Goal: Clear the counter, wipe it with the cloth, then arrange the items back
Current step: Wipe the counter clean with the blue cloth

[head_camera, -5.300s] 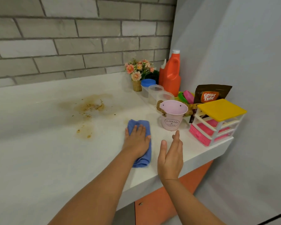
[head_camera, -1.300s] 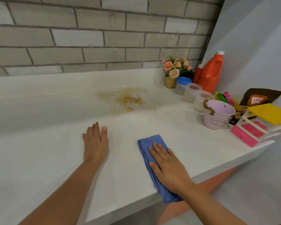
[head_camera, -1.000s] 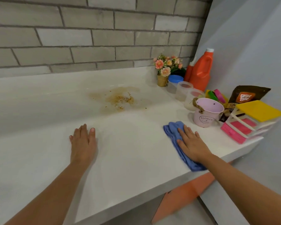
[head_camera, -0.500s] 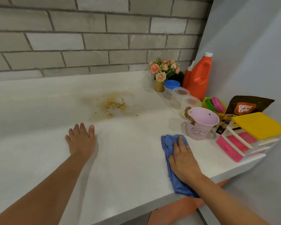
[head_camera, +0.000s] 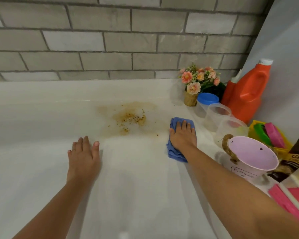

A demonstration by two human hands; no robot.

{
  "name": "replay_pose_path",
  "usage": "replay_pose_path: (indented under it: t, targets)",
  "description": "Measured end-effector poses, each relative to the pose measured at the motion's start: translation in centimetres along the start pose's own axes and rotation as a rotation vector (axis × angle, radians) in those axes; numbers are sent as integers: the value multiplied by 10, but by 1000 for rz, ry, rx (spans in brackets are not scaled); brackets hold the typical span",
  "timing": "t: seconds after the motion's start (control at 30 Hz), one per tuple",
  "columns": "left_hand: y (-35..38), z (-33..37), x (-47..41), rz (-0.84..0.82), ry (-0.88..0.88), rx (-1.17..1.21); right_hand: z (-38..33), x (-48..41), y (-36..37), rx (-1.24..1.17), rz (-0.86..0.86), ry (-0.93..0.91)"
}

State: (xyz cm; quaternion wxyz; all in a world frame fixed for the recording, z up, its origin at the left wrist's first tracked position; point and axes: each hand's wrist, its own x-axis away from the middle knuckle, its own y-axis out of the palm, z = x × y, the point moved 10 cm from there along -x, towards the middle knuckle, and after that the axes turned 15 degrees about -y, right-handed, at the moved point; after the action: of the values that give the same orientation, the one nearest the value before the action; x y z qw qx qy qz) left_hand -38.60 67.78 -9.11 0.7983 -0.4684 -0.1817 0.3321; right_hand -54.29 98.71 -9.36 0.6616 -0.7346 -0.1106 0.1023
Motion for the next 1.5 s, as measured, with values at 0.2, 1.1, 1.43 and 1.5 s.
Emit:
replay_pose_path:
  t: [0.2, 1.1, 1.43, 1.5]
  targets:
    - [2, 1, 0, -27, -8, 6, 1, -55, 3, -30, -40, 16]
    - [4, -2, 0, -88, -5, 84, -86, -31, 9, -92, -38, -306]
    - [-11, -4, 5, -119, -25, 334, -162, 84, 13, -225, -42, -597]
    - [-13, -7, 5, -118, -40, 413, -131, 36, 12, -145, 26, -482]
